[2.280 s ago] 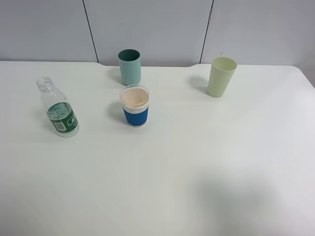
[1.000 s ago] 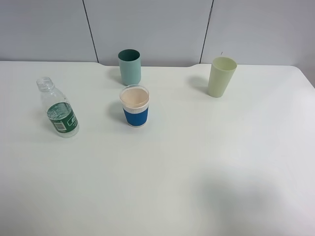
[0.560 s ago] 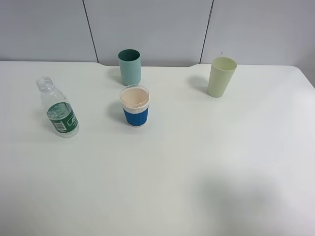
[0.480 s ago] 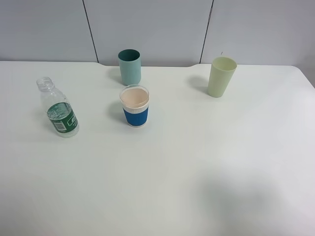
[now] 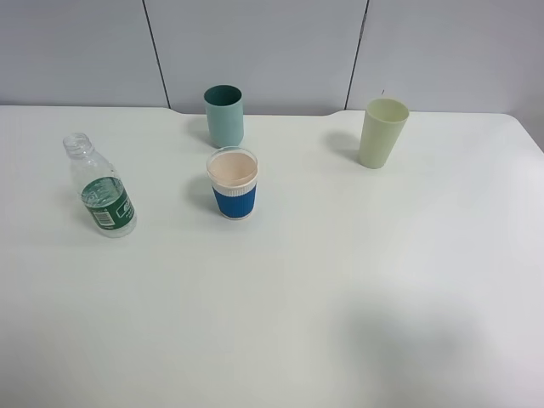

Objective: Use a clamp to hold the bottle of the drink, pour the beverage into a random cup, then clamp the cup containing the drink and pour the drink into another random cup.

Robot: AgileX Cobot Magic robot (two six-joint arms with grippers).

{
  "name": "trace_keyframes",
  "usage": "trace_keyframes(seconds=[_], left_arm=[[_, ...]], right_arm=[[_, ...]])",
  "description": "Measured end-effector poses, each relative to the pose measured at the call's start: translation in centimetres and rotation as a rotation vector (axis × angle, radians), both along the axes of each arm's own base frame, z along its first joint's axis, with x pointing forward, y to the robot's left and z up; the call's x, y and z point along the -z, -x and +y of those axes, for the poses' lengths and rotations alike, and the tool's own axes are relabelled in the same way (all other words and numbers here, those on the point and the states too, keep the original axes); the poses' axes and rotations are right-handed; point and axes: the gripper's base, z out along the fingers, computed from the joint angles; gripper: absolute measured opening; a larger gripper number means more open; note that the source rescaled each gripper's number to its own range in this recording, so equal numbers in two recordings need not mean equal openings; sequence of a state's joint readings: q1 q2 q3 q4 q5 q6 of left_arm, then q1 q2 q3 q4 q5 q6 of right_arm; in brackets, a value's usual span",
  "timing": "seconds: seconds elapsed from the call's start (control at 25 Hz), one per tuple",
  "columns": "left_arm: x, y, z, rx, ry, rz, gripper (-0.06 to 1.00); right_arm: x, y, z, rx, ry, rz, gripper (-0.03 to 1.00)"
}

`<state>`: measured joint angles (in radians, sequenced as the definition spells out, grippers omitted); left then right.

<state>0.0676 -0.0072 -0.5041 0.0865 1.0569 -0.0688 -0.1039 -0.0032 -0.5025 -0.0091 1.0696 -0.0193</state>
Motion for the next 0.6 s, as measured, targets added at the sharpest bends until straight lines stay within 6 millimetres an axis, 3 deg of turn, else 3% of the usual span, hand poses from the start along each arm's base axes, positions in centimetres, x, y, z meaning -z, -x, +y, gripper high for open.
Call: trace_keyframes(seconds=[0.6], left_arm=[[0.0,0.0,0.0,0.0,0.0,0.0,1.0]], right_arm=[[0.0,0.0,0.0,0.0,0.0,0.0,0.93]])
